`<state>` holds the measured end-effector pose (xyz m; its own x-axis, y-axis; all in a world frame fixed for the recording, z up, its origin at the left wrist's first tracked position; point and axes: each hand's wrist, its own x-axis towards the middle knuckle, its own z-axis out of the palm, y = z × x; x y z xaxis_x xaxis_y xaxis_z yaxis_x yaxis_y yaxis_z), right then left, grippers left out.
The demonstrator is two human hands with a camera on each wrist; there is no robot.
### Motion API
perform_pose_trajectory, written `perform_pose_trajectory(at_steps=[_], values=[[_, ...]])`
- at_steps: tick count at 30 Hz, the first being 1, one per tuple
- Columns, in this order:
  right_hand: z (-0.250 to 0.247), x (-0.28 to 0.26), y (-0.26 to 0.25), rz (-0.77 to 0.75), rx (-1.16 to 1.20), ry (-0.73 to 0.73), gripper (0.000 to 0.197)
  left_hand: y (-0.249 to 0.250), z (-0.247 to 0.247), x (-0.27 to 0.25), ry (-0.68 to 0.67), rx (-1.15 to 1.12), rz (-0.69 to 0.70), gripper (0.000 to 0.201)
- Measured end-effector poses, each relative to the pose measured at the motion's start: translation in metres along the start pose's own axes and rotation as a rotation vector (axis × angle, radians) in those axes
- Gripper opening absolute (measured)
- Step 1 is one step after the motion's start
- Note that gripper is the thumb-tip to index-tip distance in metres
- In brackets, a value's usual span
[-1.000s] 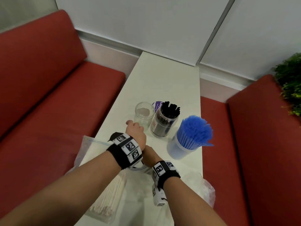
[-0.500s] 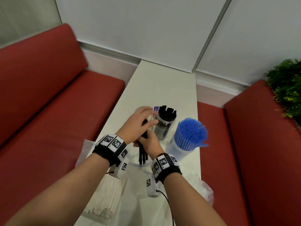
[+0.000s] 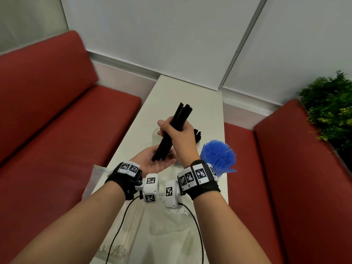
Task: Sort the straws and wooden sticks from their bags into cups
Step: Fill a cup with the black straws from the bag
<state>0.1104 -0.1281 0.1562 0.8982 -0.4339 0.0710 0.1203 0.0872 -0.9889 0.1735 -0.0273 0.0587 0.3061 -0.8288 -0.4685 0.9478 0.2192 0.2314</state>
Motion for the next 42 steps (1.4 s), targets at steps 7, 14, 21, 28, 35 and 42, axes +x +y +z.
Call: perform_pose_trajectory(at_steps=[7,14,21,28,35,42], values=[[-0.011,-0.005,0.007,0.018,-0.001,-0.010,0.018,-0.008,-0.009,0.012,0.159,0.031,-0.129,0.019],[-0.025,-0.005,0.014,0.063,-0.037,-0.133,0.019,-0.006,-0.008,0.026,0.234,0.132,-0.353,0.028],[-0.049,0.029,0.000,0.096,-0.032,0.050,0.027,-0.010,0.010,0.042,0.277,0.151,-0.064,0.023],[-0.093,0.087,-0.019,0.027,-0.019,0.287,0.030,-0.006,0.027,0.050,0.479,1.243,0.658,0.027],[-0.106,0.116,-0.004,0.108,0.009,0.313,0.025,0.000,0.033,0.074,0.235,2.017,0.801,0.044],[-0.117,0.140,-0.004,0.140,-0.002,0.315,0.026,-0.002,0.018,0.097,0.292,2.288,0.781,0.052]])
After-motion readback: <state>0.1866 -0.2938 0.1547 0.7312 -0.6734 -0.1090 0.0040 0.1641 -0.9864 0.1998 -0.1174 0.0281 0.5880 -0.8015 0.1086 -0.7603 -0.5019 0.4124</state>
